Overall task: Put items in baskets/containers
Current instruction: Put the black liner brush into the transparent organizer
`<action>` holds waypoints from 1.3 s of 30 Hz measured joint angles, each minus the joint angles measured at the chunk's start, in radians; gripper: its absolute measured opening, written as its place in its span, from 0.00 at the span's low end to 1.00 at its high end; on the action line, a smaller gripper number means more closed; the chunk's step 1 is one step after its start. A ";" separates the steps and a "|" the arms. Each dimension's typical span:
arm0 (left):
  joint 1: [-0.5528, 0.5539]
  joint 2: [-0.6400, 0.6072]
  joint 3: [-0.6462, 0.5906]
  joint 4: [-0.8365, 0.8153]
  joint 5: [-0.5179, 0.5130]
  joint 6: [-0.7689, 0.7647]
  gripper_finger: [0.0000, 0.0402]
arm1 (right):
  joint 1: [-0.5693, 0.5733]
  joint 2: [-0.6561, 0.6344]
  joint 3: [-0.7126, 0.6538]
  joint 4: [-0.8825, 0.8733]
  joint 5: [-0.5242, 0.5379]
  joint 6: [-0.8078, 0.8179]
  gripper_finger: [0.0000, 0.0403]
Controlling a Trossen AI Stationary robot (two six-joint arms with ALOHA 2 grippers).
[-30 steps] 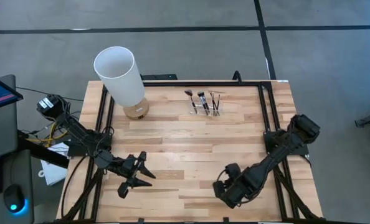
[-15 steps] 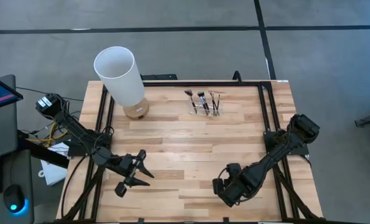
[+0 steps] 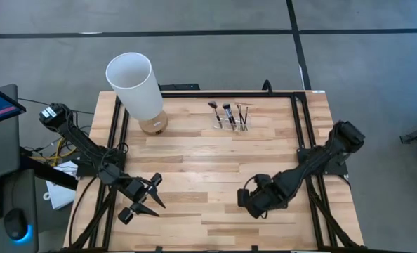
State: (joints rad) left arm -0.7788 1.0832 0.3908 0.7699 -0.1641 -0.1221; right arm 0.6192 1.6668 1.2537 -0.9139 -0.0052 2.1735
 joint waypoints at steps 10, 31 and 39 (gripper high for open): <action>-0.004 0.000 0.000 -0.037 0.005 0.013 0.36 | -0.057 -0.026 0.000 -0.103 -0.132 0.019 0.15; -0.025 0.000 0.000 -0.044 0.004 0.013 0.36 | -0.019 0.001 0.000 0.050 -0.057 -0.305 0.15; -0.024 0.000 0.000 -0.044 -0.011 0.031 0.36 | -0.117 -0.018 0.000 0.060 -0.096 -0.399 0.15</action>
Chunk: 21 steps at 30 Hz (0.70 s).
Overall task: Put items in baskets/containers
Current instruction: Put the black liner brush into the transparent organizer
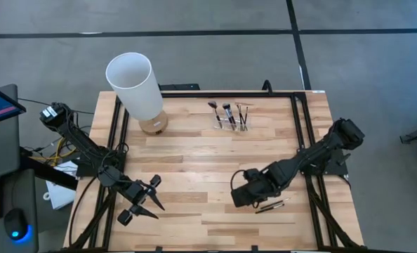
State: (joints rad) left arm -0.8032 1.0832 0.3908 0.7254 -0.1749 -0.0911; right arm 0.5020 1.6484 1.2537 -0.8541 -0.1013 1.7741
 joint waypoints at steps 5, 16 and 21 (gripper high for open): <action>-0.004 0.000 0.000 -0.001 0.000 -0.049 0.36 | -0.024 -0.022 0.000 -0.058 -0.001 0.036 0.15; -0.049 0.000 0.000 -0.005 0.001 -0.074 0.36 | -0.060 -0.027 0.000 -0.079 -0.108 0.130 0.15; -0.049 0.000 0.000 -0.005 0.001 -0.107 0.36 | -0.028 -0.026 0.000 -0.094 -0.195 0.266 0.15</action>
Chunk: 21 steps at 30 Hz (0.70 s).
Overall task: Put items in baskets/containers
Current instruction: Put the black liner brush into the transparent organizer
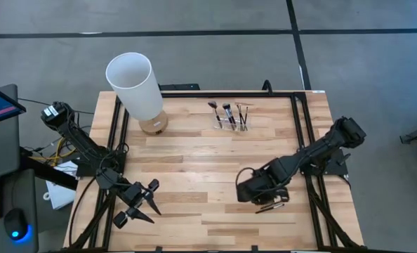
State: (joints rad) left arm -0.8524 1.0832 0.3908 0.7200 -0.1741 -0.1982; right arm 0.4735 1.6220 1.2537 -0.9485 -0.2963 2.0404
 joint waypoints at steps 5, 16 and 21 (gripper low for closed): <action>0.000 0.000 0.000 -0.002 0.016 -0.016 0.36 | 0.049 -0.006 0.000 -0.093 -0.073 0.106 0.15; 0.000 0.000 0.000 -0.002 0.015 -0.016 0.36 | 0.103 -0.030 0.000 -0.079 -0.088 0.190 0.15; 0.012 0.000 0.000 -0.002 0.013 0.000 0.36 | 0.099 -0.031 0.000 -0.053 -0.093 0.161 0.15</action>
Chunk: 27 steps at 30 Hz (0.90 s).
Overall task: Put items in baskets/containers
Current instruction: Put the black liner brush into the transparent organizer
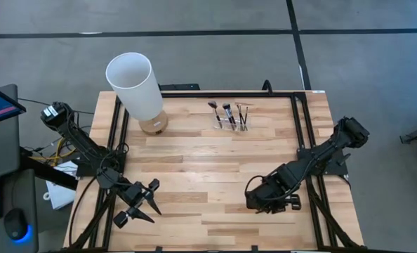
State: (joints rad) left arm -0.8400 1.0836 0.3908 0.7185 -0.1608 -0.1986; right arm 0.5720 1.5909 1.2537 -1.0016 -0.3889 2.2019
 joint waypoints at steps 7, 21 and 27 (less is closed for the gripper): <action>0.027 0.000 0.000 0.000 -0.003 0.000 0.36 | -0.005 0.000 0.000 -0.036 -0.034 -0.028 0.15; 0.029 0.000 0.000 0.000 -0.003 -0.001 0.36 | 0.010 0.000 0.000 -0.066 -0.031 -0.011 0.15; 0.029 0.000 0.000 0.000 -0.003 0.000 0.36 | 0.010 0.000 0.000 -0.066 -0.031 -0.011 0.15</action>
State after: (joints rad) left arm -0.8112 1.0836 0.3908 0.7189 -0.1635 -0.1989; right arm 0.5823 1.5909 1.2537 -1.0672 -0.4198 2.1906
